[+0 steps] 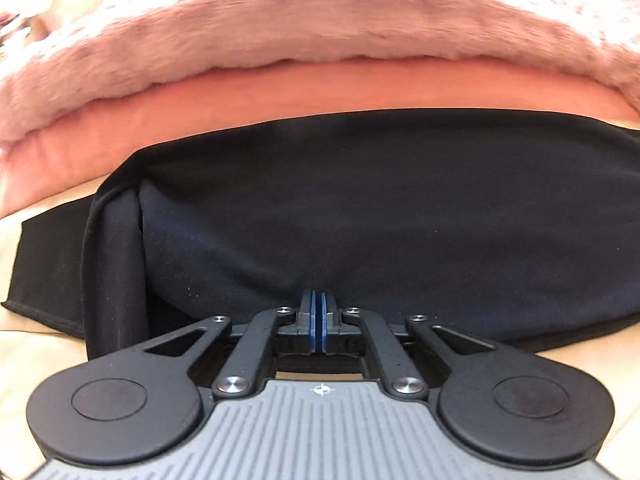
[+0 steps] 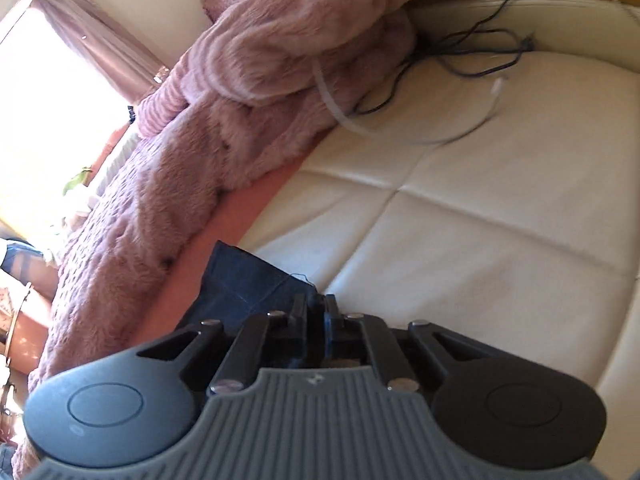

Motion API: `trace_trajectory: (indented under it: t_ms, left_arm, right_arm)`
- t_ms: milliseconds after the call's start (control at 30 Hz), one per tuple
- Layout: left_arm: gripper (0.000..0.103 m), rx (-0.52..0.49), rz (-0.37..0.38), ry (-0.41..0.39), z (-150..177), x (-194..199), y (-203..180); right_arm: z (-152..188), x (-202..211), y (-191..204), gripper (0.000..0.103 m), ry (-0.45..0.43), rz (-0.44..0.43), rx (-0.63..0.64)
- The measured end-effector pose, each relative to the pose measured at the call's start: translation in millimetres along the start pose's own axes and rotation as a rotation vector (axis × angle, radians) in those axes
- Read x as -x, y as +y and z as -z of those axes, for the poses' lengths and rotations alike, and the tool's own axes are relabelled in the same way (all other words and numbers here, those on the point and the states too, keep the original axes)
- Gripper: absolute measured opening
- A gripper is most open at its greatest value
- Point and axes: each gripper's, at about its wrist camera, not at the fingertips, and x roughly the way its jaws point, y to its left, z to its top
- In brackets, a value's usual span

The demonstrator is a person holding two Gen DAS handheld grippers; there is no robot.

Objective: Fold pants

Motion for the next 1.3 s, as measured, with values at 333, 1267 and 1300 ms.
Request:
trace_trajectory:
  t_ms: [333, 1267, 1300]
  left_arm:
    - [0.013, 0.045, -0.010, -0.144, 21, 37, 0]
    - [0.002, 0.542, -0.032, -0.241, 117, 53, 127]
    - [0.001, 0.540, -0.036, -0.266, 115, 59, 130]
  right_arm:
    - [-13, 23, 45, 0.037, -0.056, 0.165, 0.399]
    - [268, 19, 257, 0.016, 0.297, -0.187, 1.213]
    - [269, 18, 258, 0.016, 0.295, -0.182, 1.210]
